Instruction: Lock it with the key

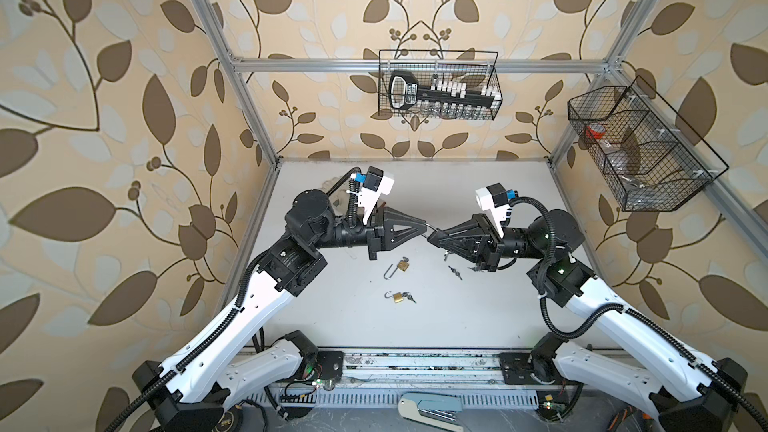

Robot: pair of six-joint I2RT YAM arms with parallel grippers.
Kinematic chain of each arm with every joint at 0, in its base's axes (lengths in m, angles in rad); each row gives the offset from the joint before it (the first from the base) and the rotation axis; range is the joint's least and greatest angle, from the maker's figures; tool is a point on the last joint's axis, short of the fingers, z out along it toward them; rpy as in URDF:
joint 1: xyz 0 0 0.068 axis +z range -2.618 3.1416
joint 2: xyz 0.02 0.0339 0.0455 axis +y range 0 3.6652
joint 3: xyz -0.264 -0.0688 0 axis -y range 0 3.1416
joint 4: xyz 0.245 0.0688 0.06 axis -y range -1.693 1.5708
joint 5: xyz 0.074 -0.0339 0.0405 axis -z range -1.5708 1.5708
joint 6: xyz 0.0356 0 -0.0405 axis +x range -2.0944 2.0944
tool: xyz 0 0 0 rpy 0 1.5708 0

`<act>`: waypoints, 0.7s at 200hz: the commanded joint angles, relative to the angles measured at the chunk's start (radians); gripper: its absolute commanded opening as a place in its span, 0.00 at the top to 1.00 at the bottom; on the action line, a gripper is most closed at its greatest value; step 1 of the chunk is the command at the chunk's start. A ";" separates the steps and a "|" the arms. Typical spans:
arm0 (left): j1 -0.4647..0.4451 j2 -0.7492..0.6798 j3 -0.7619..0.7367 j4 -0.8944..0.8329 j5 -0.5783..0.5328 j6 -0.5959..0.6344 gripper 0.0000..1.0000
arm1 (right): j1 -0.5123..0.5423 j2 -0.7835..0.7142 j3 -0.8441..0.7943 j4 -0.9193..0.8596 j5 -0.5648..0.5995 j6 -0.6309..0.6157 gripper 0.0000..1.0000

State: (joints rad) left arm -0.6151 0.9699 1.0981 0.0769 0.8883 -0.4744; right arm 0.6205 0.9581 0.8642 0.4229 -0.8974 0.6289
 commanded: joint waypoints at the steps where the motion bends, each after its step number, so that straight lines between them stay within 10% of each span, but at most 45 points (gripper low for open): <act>1: 0.003 0.002 0.029 0.025 0.012 0.021 1.00 | 0.000 -0.018 0.046 0.077 -0.027 0.015 1.00; 140: -0.038 0.013 -0.023 0.021 0.004 0.028 1.00 | 0.002 0.022 0.112 0.053 0.067 -0.014 1.00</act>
State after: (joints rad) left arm -0.6266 0.9718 1.0973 0.1150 0.8772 -0.4694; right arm 0.6189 0.9882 0.9058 0.4358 -0.8902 0.6579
